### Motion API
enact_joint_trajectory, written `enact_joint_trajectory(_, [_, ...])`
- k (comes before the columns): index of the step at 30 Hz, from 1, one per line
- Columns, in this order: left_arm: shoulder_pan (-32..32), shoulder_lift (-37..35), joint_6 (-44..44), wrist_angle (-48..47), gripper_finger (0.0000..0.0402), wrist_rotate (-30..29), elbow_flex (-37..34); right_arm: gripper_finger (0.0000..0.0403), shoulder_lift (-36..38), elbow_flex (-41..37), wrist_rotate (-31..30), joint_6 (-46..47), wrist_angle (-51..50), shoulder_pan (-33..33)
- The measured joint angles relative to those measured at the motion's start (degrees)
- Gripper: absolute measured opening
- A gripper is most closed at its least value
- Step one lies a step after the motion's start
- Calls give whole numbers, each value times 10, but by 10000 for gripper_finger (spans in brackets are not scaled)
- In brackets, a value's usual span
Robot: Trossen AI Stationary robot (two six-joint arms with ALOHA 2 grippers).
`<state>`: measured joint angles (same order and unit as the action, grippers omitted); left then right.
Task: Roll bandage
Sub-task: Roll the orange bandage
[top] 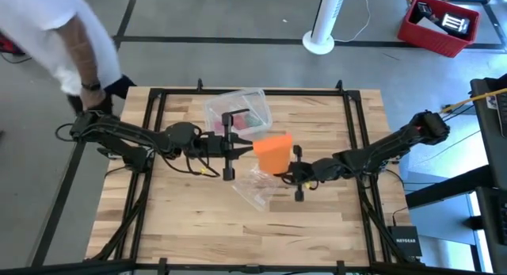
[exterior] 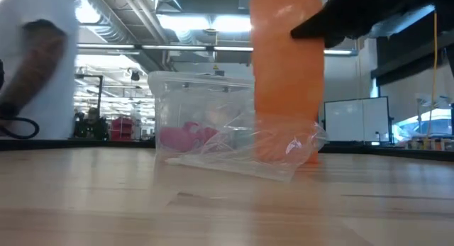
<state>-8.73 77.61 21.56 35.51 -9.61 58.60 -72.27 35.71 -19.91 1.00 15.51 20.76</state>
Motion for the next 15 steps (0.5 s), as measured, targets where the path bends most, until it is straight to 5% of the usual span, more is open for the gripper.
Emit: enact_joint_trajectory(15, [60,-18,118,-71,4,-61,0,4,36,184,-1,5,-164,121])
